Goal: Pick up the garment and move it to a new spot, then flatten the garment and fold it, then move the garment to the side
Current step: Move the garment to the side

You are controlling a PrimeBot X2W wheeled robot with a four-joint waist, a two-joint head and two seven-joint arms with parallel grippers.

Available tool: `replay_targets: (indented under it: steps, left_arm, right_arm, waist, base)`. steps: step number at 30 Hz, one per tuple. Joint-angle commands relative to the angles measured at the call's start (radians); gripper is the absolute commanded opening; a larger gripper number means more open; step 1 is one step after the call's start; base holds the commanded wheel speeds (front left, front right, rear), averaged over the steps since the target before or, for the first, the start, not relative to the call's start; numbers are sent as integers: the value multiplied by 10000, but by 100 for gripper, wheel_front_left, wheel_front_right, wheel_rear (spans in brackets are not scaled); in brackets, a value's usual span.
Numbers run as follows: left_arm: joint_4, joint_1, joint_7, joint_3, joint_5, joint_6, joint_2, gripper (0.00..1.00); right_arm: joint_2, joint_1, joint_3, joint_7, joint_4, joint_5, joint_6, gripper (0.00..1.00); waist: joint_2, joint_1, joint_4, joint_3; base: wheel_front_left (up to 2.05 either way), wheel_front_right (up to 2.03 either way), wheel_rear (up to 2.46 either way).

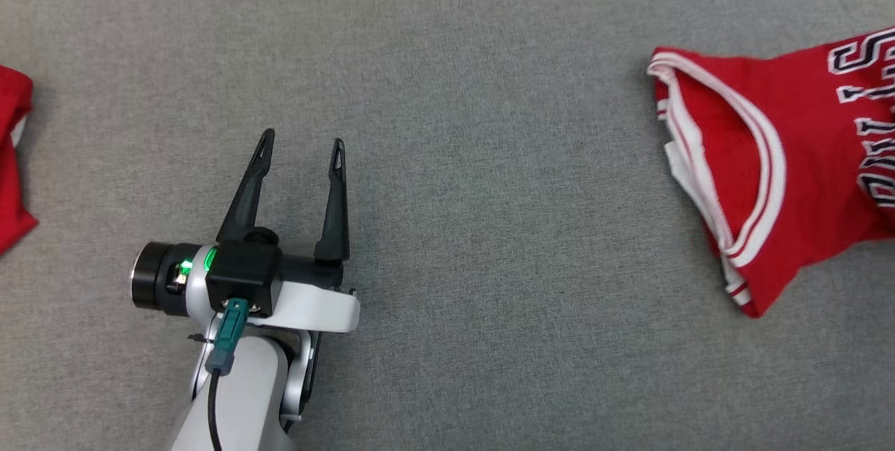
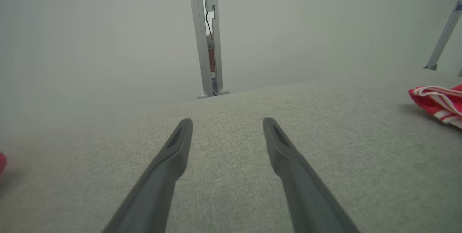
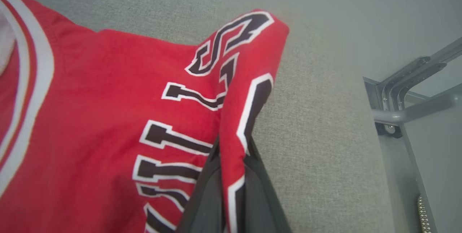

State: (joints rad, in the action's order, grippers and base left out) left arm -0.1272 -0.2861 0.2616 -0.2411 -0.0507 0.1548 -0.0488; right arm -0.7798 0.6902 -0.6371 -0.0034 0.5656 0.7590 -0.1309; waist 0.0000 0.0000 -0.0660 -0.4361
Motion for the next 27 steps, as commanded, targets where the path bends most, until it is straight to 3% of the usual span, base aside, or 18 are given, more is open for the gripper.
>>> replay_targets:
  steps: [1,5,10,16,21,22,23,24,27]
  left_arm:
    - [54,-278,36,-35,76,-16,-40,100]
    - [79,-652,36,-156,153,38,-38,100]
    - [88,-901,35,-130,182,68,-38,100]
    - [69,-957,10,-129,186,105,-50,100]
    - [30,-963,1,-83,152,117,-80,100]
    - [19,-954,-1,-68,156,119,-86,100]
    - [12,-935,-1,-56,156,127,-90,100]
    - [10,-916,-1,-41,154,137,-92,100]
    - [-1,-847,-2,-11,146,148,-95,100]
  right_arm:
    - [-255,227,181,-94,71,-172,1,0]
    - [-718,552,1019,-16,532,-767,1,0]
    - [-769,882,2276,213,1367,-2174,1,0]
    - [-430,1107,3912,454,2038,-4272,2,0]
    - [186,899,5052,734,1917,-5714,1,0]
    - [251,835,5278,756,1819,-5920,1,20]
    - [348,784,5484,804,1729,-6112,1,80]
    - [500,747,5712,843,1653,-6252,1,100]
    - [787,526,6155,1011,1302,-6744,1,100]
  waist:
    - [0,0,-100,-638]
    - [0,0,-65,-1155]
    - [0,0,-37,-1583]
    - [0,0,75,-1837]
    - [0,0,181,-1958]
    - [0,0,198,-1970]
    - [0,0,214,-1975]
    - [0,0,227,-1976]
    - [0,0,250,-1943]
  base:
    - [0,0,0]
    - [0,0,0]
    - [0,0,0]
    - [0,0,0]
    - [0,0,0]
    - [0,0,0]
    - [0,0,0]
    - [0,0,0]
    - [0,0,0]
